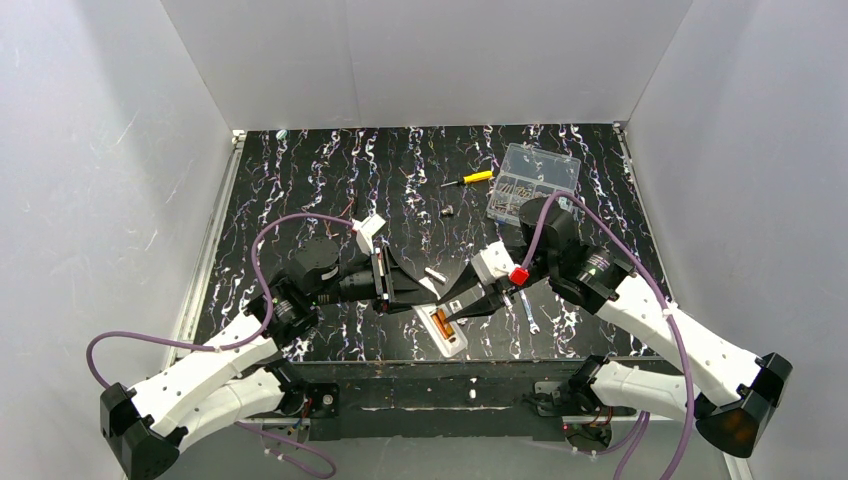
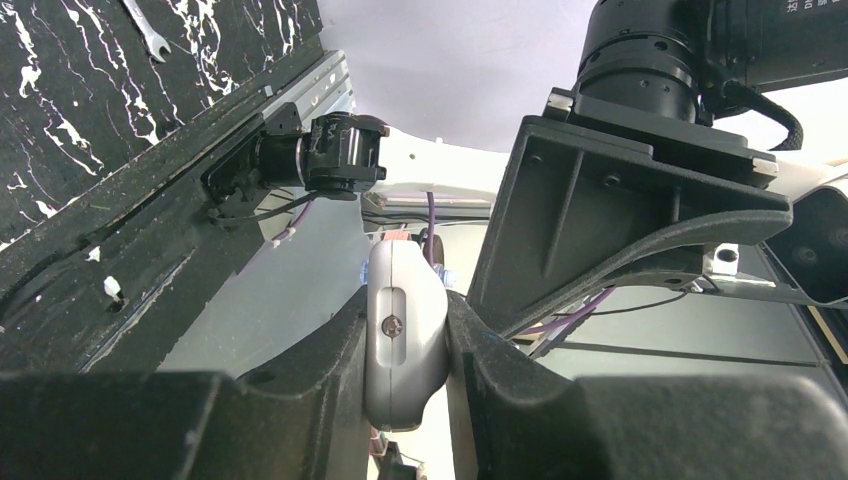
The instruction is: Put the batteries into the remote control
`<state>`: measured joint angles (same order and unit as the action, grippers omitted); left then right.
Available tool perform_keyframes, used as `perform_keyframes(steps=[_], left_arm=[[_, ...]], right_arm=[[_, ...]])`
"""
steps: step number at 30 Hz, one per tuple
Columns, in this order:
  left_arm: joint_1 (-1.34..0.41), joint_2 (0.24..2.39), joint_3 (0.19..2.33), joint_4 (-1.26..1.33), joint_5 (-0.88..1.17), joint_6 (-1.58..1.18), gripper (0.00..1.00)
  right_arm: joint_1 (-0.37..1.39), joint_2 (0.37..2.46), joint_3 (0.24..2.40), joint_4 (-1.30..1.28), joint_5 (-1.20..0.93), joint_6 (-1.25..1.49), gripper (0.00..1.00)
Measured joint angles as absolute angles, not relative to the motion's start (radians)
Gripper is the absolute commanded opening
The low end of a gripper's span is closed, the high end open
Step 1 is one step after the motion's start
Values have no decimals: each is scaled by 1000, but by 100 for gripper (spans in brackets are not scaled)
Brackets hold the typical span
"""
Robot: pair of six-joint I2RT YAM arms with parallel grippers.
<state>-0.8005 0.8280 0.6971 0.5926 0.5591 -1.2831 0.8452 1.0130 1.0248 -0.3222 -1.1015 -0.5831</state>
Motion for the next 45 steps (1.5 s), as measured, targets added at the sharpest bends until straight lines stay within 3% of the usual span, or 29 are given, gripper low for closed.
perform_keyframes(steps=[45], left_arm=[[-801,831,702,563,548,-1267,0]], right_arm=[[844,1041,1028,-394,-1140,-690,26]])
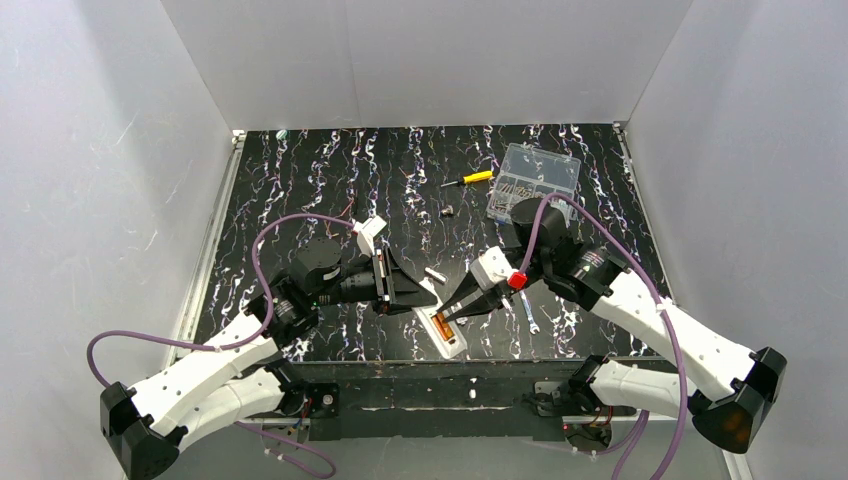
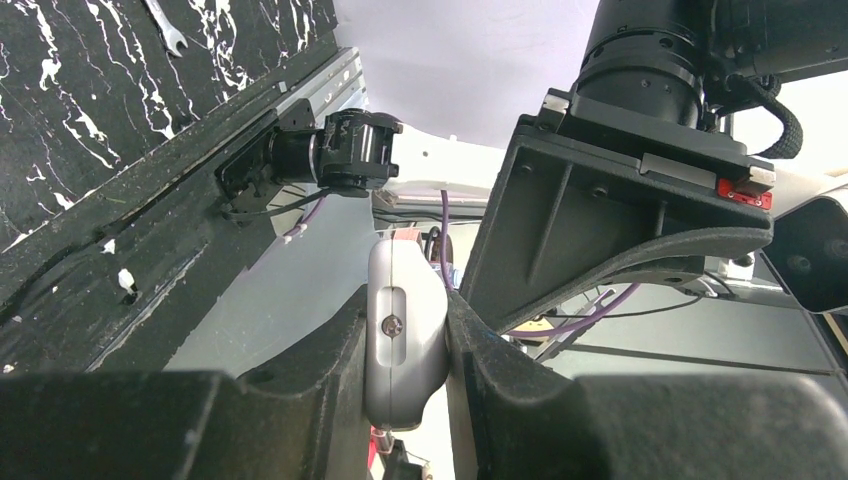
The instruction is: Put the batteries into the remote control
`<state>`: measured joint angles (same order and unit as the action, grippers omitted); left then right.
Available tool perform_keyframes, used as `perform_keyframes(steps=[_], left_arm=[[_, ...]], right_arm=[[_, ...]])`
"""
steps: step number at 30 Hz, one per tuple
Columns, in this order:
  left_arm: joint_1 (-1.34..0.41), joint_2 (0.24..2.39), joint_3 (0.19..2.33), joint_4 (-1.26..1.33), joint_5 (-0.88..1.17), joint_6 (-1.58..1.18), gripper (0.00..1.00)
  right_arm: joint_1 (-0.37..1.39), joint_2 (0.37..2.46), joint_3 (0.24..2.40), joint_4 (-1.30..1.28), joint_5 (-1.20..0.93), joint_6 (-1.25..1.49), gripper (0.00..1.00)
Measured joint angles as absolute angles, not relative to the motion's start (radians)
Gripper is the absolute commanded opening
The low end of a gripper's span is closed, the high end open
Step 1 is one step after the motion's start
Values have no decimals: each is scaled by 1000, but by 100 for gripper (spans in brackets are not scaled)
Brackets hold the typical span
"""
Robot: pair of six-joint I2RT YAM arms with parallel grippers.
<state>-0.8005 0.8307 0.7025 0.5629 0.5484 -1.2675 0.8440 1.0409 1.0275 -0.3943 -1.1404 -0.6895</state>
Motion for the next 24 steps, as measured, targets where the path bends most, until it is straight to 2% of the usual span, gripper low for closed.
perform_keyframes(steps=[17,24], left_arm=[[-808,835,702,564,509,-1268,0],[-809,835,702,566,487,-1269,0]], right_arm=[[840,1058,1050,-473,-1126,-771,25],[839,1065,1061,-502,-1103,-811,21]])
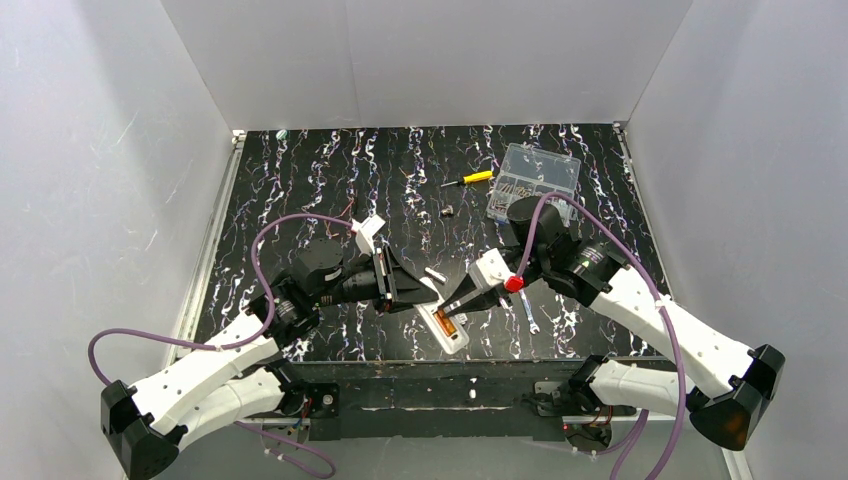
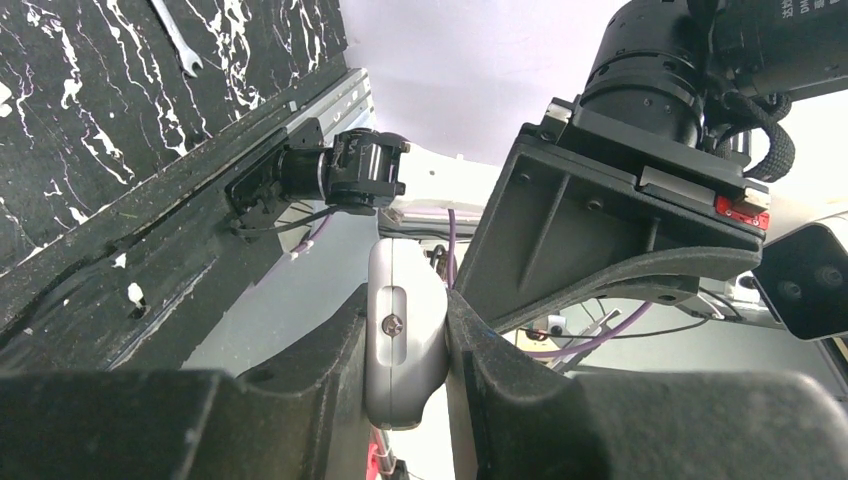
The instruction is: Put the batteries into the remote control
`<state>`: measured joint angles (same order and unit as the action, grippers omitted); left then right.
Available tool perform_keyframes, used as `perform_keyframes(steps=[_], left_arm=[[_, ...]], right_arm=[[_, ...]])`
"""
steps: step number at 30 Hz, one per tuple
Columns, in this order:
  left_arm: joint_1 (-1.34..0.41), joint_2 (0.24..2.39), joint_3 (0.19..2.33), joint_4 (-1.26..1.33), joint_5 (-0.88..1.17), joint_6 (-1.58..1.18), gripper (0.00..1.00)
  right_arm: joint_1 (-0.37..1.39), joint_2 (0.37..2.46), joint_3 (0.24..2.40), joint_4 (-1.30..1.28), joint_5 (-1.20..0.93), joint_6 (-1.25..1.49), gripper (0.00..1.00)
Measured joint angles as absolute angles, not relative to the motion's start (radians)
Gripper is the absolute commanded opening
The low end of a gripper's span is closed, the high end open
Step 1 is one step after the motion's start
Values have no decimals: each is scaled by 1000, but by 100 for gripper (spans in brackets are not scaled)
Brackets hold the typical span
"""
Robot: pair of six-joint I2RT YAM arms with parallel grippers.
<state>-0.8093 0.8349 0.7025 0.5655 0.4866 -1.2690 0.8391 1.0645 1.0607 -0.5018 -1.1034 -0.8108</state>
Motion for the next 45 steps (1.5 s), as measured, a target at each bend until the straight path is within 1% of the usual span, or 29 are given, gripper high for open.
perform_keyframes(steps=[7,15,22,24,27,29,31,36,38,41,45], left_arm=[[-808,835,702,579,451,-1283,0],[-808,835,702,582,427,-1290,0],[-808,834,700,607,421,-1295,0],[-807,834,700,620,419,-1297,0],[-807,830,700,630,420,-1298,0],[-806,822,700,637,420,-1298,0],[-806,818,700,646,420,-1296,0],[-806,817,699,661,424,-1285,0],[-806,817,699,661,429,-1273,0],[-806,817,699,666,442,-1243,0],[-806,816,700,675,461,-1196,0]], right_arm=[[839,1065,1066,-541,-1080,-843,17],[839,1052,1066,-572,-1061,-893,16],[839,1006,1048,-562,-1037,-887,19],[839,976,1032,-543,-1025,-859,24],[840,939,1021,-501,-1009,-781,29],[840,907,1013,-450,-991,-705,35],[840,877,1005,-379,-967,-623,38],[840,799,960,-189,-844,-366,44],[840,777,938,-142,-785,-271,49],[840,756,915,-109,-699,-138,52],[840,735,891,-94,-582,47,52]])
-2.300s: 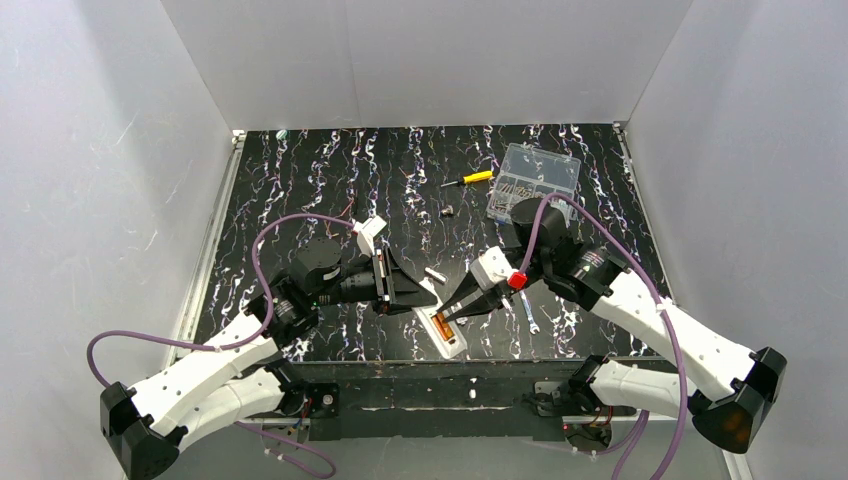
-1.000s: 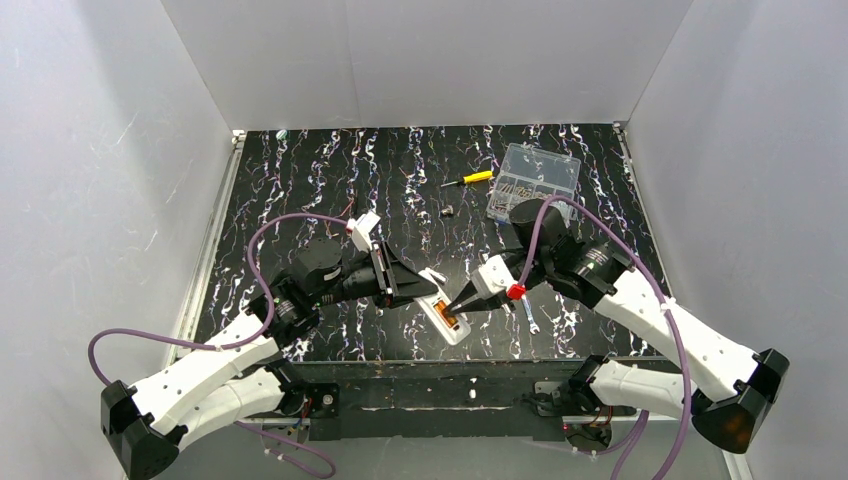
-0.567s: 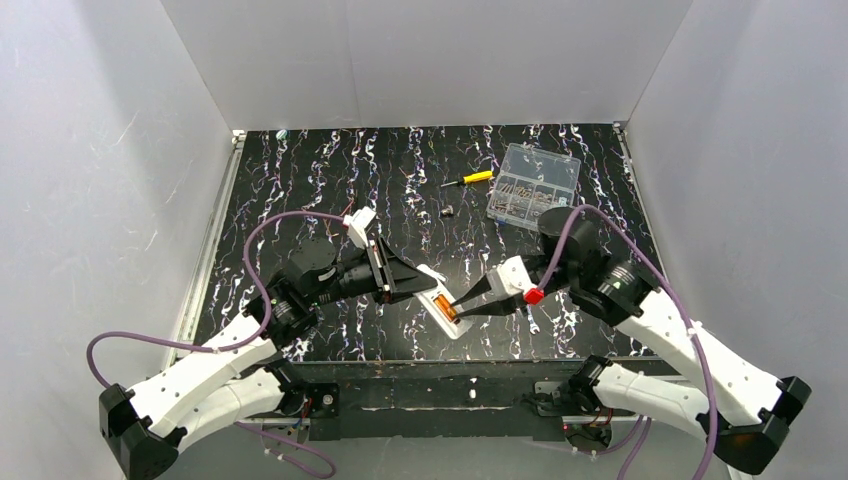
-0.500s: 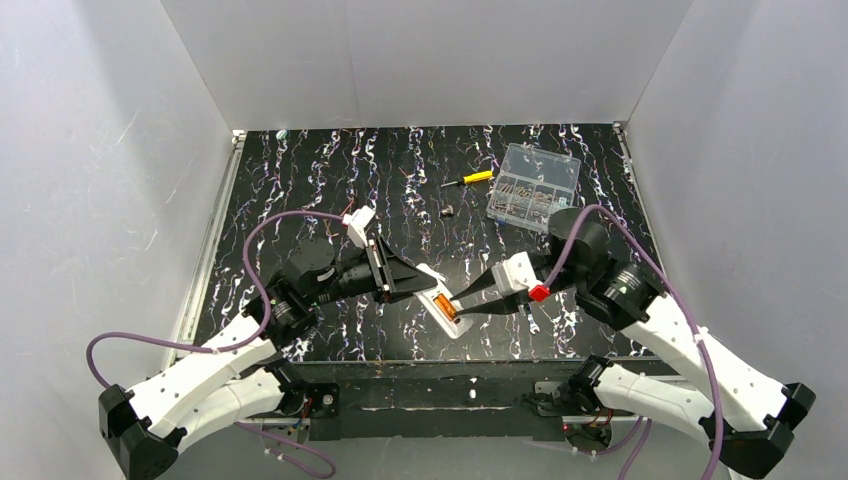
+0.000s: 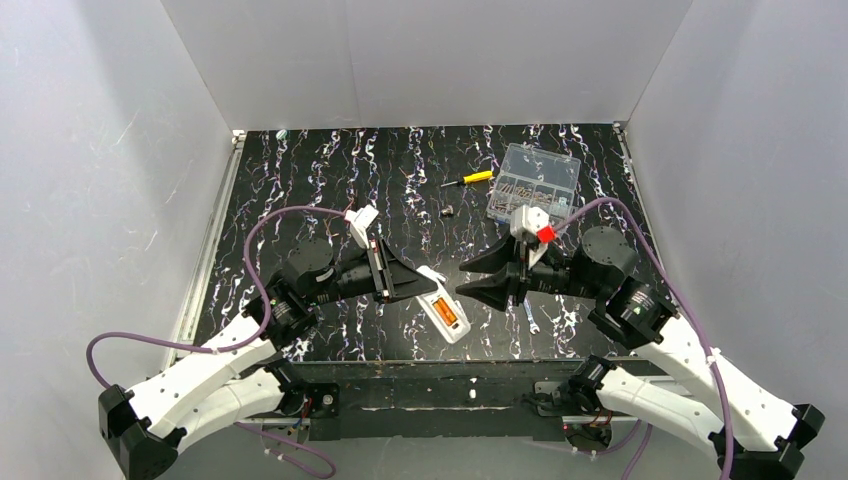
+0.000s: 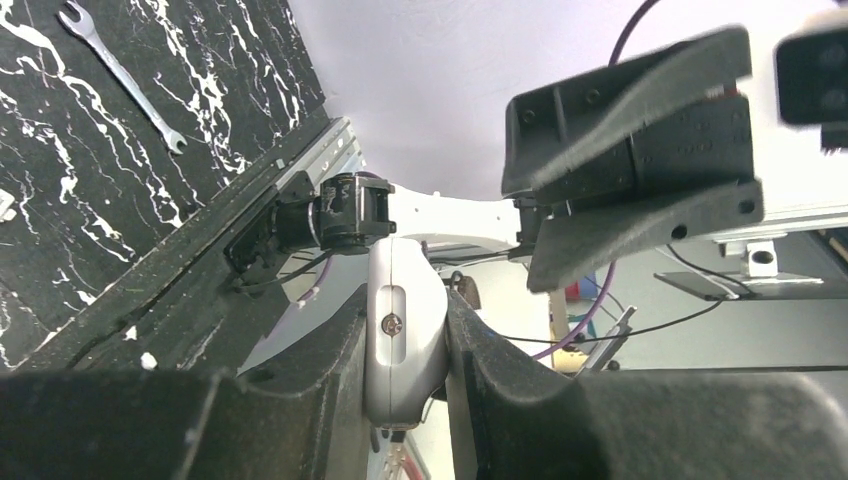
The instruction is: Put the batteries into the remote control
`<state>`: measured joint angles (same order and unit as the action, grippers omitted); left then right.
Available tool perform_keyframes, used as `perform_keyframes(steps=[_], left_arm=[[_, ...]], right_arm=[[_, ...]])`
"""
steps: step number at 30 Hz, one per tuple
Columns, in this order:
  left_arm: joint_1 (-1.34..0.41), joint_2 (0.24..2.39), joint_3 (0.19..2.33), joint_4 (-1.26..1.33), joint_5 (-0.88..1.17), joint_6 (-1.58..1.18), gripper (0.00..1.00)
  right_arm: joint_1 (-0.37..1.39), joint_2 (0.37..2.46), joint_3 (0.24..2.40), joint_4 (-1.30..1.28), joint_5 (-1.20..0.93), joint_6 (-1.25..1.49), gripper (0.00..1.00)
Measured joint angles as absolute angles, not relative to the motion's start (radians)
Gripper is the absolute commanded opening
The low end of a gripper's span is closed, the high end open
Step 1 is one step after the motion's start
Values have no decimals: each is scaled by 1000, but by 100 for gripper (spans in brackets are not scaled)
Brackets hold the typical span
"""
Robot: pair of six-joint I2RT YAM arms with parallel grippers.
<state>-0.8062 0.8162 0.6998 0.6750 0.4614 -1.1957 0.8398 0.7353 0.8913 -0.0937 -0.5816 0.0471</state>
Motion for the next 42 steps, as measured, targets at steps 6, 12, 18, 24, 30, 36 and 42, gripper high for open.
perform_keyframes(steps=[6,12,18,24,30,36,42], left_arm=[[-806,791,699,622,446,-1132,0],[-806,741,667,586,402,-1119,0],[-806,719,643,540,363,-1120,0],[-806,664,561,571,292,-1165,0],[-806,638,498,576,218,-1219,0],[-804,595,491,542,178,-1236,0],[-804,568,491,509,163,-1237,0]], right_arm=[[840,741,903,-186,-334,289,58],[840,844,980,-391,-99,400,63],[828,982,981,-577,69,461,63],[823,1125,890,-594,73,500,66],[896,1238,815,-565,91,565,68],[984,1362,816,-478,152,588,64],[1010,1457,829,-443,218,589,61]])
